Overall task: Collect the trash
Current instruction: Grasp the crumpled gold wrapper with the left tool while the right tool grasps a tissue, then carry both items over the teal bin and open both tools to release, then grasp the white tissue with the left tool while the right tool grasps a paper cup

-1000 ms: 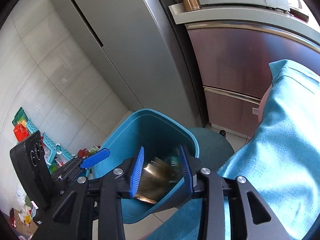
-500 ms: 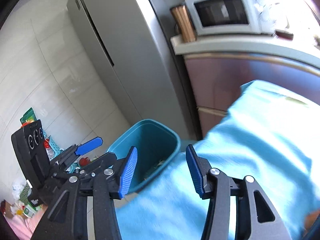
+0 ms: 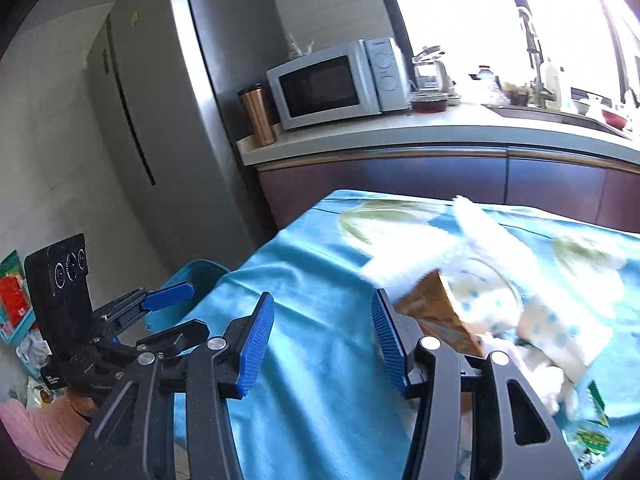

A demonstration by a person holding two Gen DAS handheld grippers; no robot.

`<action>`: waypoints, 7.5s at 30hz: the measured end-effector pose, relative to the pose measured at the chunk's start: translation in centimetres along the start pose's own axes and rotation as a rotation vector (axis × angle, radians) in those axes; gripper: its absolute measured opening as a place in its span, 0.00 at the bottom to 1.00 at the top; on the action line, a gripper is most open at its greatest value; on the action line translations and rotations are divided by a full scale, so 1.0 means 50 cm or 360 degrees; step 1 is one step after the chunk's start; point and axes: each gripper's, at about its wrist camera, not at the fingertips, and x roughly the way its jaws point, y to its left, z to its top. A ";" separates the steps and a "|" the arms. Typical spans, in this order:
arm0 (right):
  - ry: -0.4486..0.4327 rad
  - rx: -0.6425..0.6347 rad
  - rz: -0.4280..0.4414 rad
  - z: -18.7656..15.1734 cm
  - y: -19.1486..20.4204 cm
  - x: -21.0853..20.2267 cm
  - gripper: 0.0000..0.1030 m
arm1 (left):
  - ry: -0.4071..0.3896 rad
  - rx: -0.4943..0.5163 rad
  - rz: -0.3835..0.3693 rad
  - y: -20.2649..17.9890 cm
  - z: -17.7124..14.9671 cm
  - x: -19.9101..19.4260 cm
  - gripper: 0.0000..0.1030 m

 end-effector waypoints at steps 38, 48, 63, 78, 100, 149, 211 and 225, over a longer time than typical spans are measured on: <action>0.0061 0.0032 -0.0297 -0.089 -0.175 -0.066 0.14 | 0.0433 0.0208 -0.0369 -0.170 0.088 0.295 0.84; 0.0069 0.0053 -0.0203 -0.093 -0.175 -0.057 0.05 | 0.0567 0.0274 -0.0469 -0.199 0.071 0.336 0.68; -0.0048 0.0100 -0.0082 -0.064 -0.165 -0.096 0.03 | 0.0415 0.0118 -0.0443 -0.165 0.058 0.210 0.21; -0.0113 0.0110 0.0184 -0.014 -0.093 -0.096 0.03 | 0.0177 -0.0100 -0.0212 -0.022 0.060 0.016 0.20; 0.0030 -0.0080 0.0606 0.043 0.113 0.053 0.03 | 0.0002 -0.0365 0.0261 0.226 0.017 -0.202 0.20; 0.0582 -0.0253 0.0727 0.035 0.422 0.448 0.04 | 0.0216 -0.0699 0.0788 0.521 -0.111 -0.157 0.25; 0.0082 -0.0024 0.0177 0.004 0.020 0.048 0.36 | 0.0103 -0.0192 0.0105 0.128 0.005 -0.031 0.56; -0.0085 0.0403 -0.0179 -0.076 -0.254 -0.140 0.36 | 0.0362 0.0116 -0.0561 -0.215 -0.020 0.114 0.60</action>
